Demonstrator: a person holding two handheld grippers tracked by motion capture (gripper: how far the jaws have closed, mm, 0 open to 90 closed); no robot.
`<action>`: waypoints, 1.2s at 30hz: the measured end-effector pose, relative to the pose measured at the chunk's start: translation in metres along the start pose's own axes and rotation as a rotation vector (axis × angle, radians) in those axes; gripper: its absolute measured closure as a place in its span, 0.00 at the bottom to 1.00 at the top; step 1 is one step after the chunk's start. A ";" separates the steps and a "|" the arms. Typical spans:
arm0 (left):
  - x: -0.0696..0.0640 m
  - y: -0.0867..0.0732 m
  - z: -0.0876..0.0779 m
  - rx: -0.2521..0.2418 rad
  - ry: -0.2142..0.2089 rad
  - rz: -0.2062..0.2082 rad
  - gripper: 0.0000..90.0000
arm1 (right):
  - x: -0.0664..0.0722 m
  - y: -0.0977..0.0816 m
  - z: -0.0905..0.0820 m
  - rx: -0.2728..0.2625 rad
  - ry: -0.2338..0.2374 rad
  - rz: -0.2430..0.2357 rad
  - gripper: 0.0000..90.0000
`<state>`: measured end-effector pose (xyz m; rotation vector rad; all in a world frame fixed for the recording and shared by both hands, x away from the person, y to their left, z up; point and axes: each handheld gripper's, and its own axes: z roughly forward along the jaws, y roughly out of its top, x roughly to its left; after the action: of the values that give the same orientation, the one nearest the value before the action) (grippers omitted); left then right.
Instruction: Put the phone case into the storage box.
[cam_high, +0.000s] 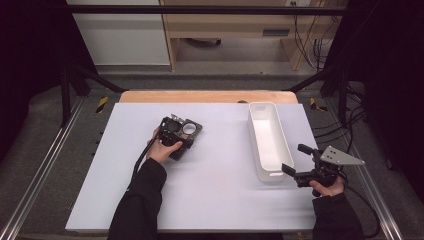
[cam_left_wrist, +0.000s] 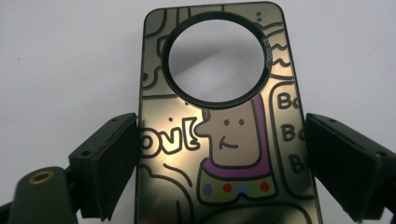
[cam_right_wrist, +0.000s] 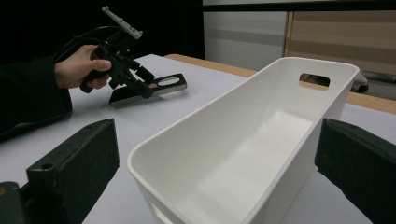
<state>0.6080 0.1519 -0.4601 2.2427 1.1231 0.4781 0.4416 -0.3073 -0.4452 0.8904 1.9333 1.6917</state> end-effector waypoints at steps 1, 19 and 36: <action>0.000 0.000 -0.002 -0.007 -0.001 -0.003 0.13 | 0.000 0.000 0.000 0.000 0.000 -0.001 0.00; -0.006 0.005 -0.046 -0.089 -0.036 0.037 0.13 | 0.001 0.001 -0.001 -0.003 -0.001 -0.003 0.00; -0.022 -0.003 -0.086 -0.159 -0.074 0.105 0.13 | 0.003 0.002 0.000 0.003 0.002 -0.014 0.00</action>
<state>0.5468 0.1642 -0.3974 2.1687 0.9007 0.5044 0.4402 -0.3053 -0.4426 0.8750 1.9388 1.6828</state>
